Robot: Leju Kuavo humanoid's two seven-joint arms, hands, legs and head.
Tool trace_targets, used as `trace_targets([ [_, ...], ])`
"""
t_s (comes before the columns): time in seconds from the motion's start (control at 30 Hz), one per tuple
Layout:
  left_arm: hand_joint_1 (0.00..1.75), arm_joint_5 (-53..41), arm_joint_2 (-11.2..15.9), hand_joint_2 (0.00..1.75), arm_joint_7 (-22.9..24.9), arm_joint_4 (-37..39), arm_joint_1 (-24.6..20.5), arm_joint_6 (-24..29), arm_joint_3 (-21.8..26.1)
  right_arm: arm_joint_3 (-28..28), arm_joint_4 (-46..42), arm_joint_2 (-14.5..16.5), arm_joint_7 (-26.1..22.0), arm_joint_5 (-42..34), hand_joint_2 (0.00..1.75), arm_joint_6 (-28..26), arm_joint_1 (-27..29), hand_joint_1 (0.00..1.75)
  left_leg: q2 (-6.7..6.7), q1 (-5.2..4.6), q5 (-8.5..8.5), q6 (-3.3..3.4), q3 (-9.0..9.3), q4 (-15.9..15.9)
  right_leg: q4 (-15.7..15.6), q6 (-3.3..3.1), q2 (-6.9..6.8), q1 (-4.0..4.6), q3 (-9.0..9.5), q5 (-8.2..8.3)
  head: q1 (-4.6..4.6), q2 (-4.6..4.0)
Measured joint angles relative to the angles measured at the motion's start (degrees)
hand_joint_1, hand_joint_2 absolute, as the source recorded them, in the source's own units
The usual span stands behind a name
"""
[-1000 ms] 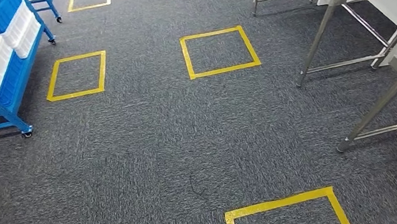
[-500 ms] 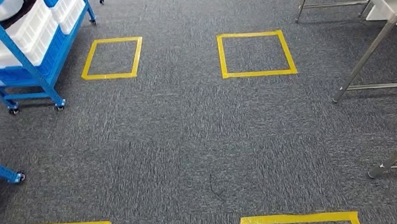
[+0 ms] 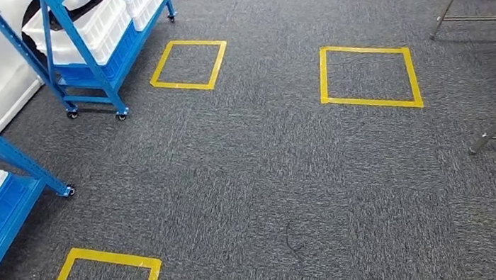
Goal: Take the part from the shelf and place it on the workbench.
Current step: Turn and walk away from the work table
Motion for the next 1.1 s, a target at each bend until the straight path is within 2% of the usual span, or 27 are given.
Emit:
trace_targets([
  [0.03, 0.00, -0.1, 0.0, 0.00, -0.2, 0.0, -0.1, 0.0, 0.0, 0.0, 0.0, 0.0, 0.0, 0.0, 0.00, 0.0, 0.1, 0.00, 1.24, 0.03, -1.96, -0.20, -1.87, 3.7, -0.1, -0.15, -0.81, 0.10, 0.10, -0.09, -0.01, 0.00],
  [0.07, 0.00, -0.2, 0.0, 0.00, -0.3, 0.0, -0.2, 0.0, 0.0, 0.0, 0.0, 0.0, 0.1, 0.0, 0.00, 0.0, 0.1, 0.00, 1.82, 0.12, -3.48, -0.41, -3.65, 7.3, 0.0, -0.22, -1.70, 0.18, 0.15, -0.20, 0.00, 0.00],
  [0.1, 0.00, -0.3, -0.1, 0.00, -0.4, 0.0, -0.2, 0.0, 0.0, 0.0, 0.0, 0.0, 0.1, 0.0, 0.00, 0.0, 0.1, 0.00, 2.12, 0.22, -4.04, -0.60, -4.71, 9.6, 0.0, -0.22, -2.55, 0.22, 0.22, -0.34, -0.01, 0.00],
  [0.13, 0.00, -0.3, -0.1, 0.00, -0.5, 0.0, -0.1, 0.0, 0.0, 0.0, 0.0, 0.0, 0.1, 0.0, 0.00, 0.0, 0.1, 0.00, 2.37, 0.31, -3.51, -0.75, -4.72, 9.7, 0.0, -0.16, -3.35, 0.23, 0.32, -0.49, -0.01, 0.00],
  [0.17, 0.00, -0.3, -0.1, 0.00, -0.5, 0.0, 0.0, 0.0, 0.0, 0.0, 0.0, 0.0, 0.1, 0.0, 0.00, 0.0, 0.1, 0.00, 2.75, 0.39, -2.03, -0.84, -3.58, 7.6, 0.1, -0.05, -4.11, 0.21, 0.48, -0.68, 0.00, 0.00],
  [0.2, 0.00, -0.3, -0.1, 0.00, -0.6, 0.0, 0.1, 0.0, 0.0, 0.0, 0.0, 0.0, 0.1, 0.0, 0.00, 0.0, 0.1, 0.00, 3.63, 0.43, -0.09, -0.86, -1.57, 4.0, 0.2, 0.12, -4.82, 0.21, 0.72, -0.89, -0.01, 0.00],
  [0.27, 0.00, -0.3, -0.1, 0.00, -0.7, 0.0, -0.1, 0.0, 0.0, 0.0, 0.0, 0.0, 0.1, -0.1, 0.00, 0.0, 0.1, 0.00, 5.96, 0.21, 2.50, -0.47, 2.19, -3.1, 0.4, 0.69, -6.12, 0.48, 1.14, -1.45, 0.01, 0.00],
  [0.3, 0.00, -0.3, -0.1, 0.00, -0.8, 0.0, -0.1, 0.0, 0.0, 0.0, 0.0, 0.1, 0.1, -0.1, 0.00, 0.0, 0.1, 0.00, 6.66, 0.07, 2.95, -0.10, 3.13, -5.0, 0.5, 0.99, -6.69, 0.62, 1.30, -1.69, 0.01, 0.00],
  [0.33, 0.00, -0.4, -0.2, 0.00, -0.8, 0.0, -0.1, 0.0, 0.0, -0.1, 0.0, 0.1, 0.1, -0.1, 0.00, 0.0, 0.0, 0.00, 6.67, -0.11, 2.95, 0.31, 3.33, -5.6, 0.6, 1.26, -7.22, 0.73, 1.41, -1.84, 0.01, 0.00],
  [0.37, 0.00, -0.4, -0.2, 0.00, -0.9, 0.0, 0.0, 0.0, 0.0, -0.1, 0.0, 0.1, 0.1, -0.1, 0.00, 0.1, -0.2, 0.00, 5.99, -0.20, 3.02, 0.77, 3.24, -5.6, 0.6, 1.50, -7.70, 0.67, 1.57, -1.91, 0.01, 0.00],
  [0.4, 0.00, -0.4, -0.2, 0.00, -0.9, 0.0, 0.1, 0.0, 0.0, -0.1, 0.0, 0.1, 0.1, -0.1, 0.00, 0.2, -0.4, 0.00, 5.48, -0.16, 3.13, 1.18, 3.29, -5.8, 0.7, 1.83, -7.62, 0.51, 1.72, -2.10, 0.01, 0.00],
  [0.47, 0.00, -0.6, -0.3, 0.00, -1.0, 0.0, 0.3, 0.0, 0.0, -0.1, 0.0, 0.1, 0.2, -0.1, 0.00, 0.5, -0.6, 0.00, 4.39, -0.04, 3.45, 1.96, 3.50, -6.3, 2.8, 2.34, -5.23, 0.20, 1.02, -3.75, 0.01, 0.00],
  [0.53, 0.00, -0.8, -0.4, 0.00, -1.0, 0.0, 0.0, 0.0, 0.0, -0.2, 0.0, 0.1, 0.2, 0.0, 0.00, 0.6, -0.5, 0.00, 3.21, -0.03, 3.65, 2.44, 3.56, -6.4, 9.2, 2.50, -2.06, 0.06, -2.10, -7.28, 0.01, 0.00],
  [0.57, 0.00, -0.9, -0.4, 0.00, -1.1, 0.0, -0.1, 0.0, 0.0, -0.2, 0.0, 0.1, 0.2, 0.0, 0.00, 0.7, -0.4, 0.00, 2.50, -0.13, 3.66, 2.56, 3.51, -6.4, 13.1, 2.49, -1.37, 0.05, -4.18, -8.88, 0.01, 0.00],
  [0.6, 0.00, -0.9, -0.4, 0.00, -1.1, 0.0, -0.1, 0.0, 0.0, -0.2, 0.0, 0.1, 0.2, 0.0, 0.00, 0.7, -0.3, 0.00, 1.73, -0.23, 3.65, 2.62, 3.52, -6.4, 16.0, 2.45, -1.09, 0.05, -5.85, -9.55, 0.01, 0.00],
  [0.63, 0.00, -0.9, -0.4, 0.00, -1.1, 0.0, -0.1, 0.0, 0.0, -0.2, 0.0, 0.1, 0.3, 0.1, 0.00, 0.8, -0.3, 0.00, 0.90, -0.32, 3.63, 2.66, 3.58, -6.4, 17.0, 2.35, -0.94, 0.07, -6.71, -9.03, 0.01, 0.00],
  [0.67, 0.00, -0.9, -0.4, 0.00, -1.1, 0.0, -0.1, 0.0, 0.0, -0.2, 0.1, 0.1, 0.3, 0.1, 0.00, 0.8, -0.3, 0.00, 0.06, -0.38, 3.60, 2.65, 3.70, -6.3, 15.6, 2.17, -0.73, 0.08, -6.46, -7.32, 0.01, 0.00],
  [0.7, 0.00, -0.9, -0.4, 0.00, -1.1, 0.0, -0.1, 0.0, 0.0, -0.2, 0.1, 0.1, 0.3, 0.1, 0.00, 0.8, -0.3, 0.00, -0.76, -0.40, 3.56, 2.61, 3.84, -6.3, 12.4, 1.94, -0.22, 0.09, -5.31, -4.86, 0.01, 0.00],
  [0.73, 0.00, -0.9, -0.4, 0.00, -1.1, 0.0, -0.1, 0.0, 0.0, -0.2, 0.1, 0.1, 0.3, 0.1, 0.00, 0.8, -0.3, 0.00, -1.50, -0.39, 3.51, 2.55, 3.90, -6.2, 8.5, 1.67, 1.04, 0.09, -3.82, -2.57, 0.01, 0.00],
  [0.77, 0.00, -0.9, -0.4, 0.00, -1.1, 0.0, -0.1, 0.0, 0.0, -0.2, 0.1, 0.1, 0.3, 0.1, 0.00, 0.8, -0.3, 0.00, -2.21, -0.43, 3.43, 2.39, 3.83, -6.1, 5.0, 1.46, 2.35, 0.09, -2.50, -0.97, 0.01, 0.00],
  [0.8, 0.00, -0.9, -0.5, 0.00, -1.1, 0.0, -0.1, 0.0, 0.0, -0.3, 0.1, 0.1, 0.3, 0.1, 0.00, 0.7, -0.3, 0.00, -2.83, -0.40, 3.42, 2.13, 3.67, -6.0, 2.8, 1.32, 3.29, 0.14, -1.68, -0.12, 0.01, 0.00],
  [0.83, 0.00, -0.9, -0.5, 0.00, -1.1, 0.0, -0.1, 0.0, 0.0, -0.3, 0.1, 0.1, 0.3, 0.1, 0.00, 0.7, -0.3, 0.00, -3.41, -0.32, 3.43, 1.83, 3.45, -6.0, 1.7, 1.20, 3.80, 0.24, -1.36, 0.00, 0.01, 0.00],
  [0.9, 0.00, -1.0, -0.5, 0.00, -1.1, 0.0, 0.0, 0.0, 0.0, -0.3, 0.1, 0.1, 0.3, 0.1, 0.00, 0.7, -0.4, 0.00, -4.55, -0.14, 3.59, 1.06, 3.11, -6.1, 1.3, 0.87, 2.80, 0.38, -1.17, 0.06, 0.01, 0.00],
  [0.93, 0.00, -1.0, -0.5, 0.00, -1.1, 0.0, 0.1, 0.0, 0.0, -0.3, 0.1, 0.1, 0.3, 0.1, 0.00, 0.7, -0.5, 0.00, -4.45, -0.08, 3.38, 0.78, 3.00, -5.9, 1.0, 0.57, 2.15, 0.33, -0.93, 0.19, 0.01, 0.00],
  [1.0, 0.00, -1.0, -0.6, 0.00, -1.2, 0.0, 0.1, 0.0, 0.0, -0.3, 0.1, 0.1, 0.3, 0.1, 0.00, 0.7, -0.4, 0.00, -2.11, -0.13, 1.30, 0.29, 1.63, -2.8, 0.1, -0.03, 0.69, 0.13, -0.44, 0.44, -0.01, 0.00],
  [1.07, 0.00, -1.0, -0.6, 0.00, -1.2, 0.0, -0.1, 0.0, 0.0, -0.3, 0.1, 0.1, 0.3, 0.2, 0.00, 0.7, -0.2, 0.00, 0.95, -0.04, -2.51, -0.16, -1.81, 4.4, 0.0, -0.41, -0.95, 0.25, -0.21, 0.36, -0.01, 0.00],
  [1.1, 0.00, -1.0, -0.6, 0.00, -1.2, 0.0, -0.2, 0.0, 0.0, -0.3, 0.1, 0.1, 0.3, 0.2, 0.00, 0.8, -0.2, 0.00, 1.63, 0.03, -3.92, -0.40, -3.52, 7.9, 0.0, -0.50, -1.74, 0.31, -0.19, 0.26, 0.00, 0.00],
])
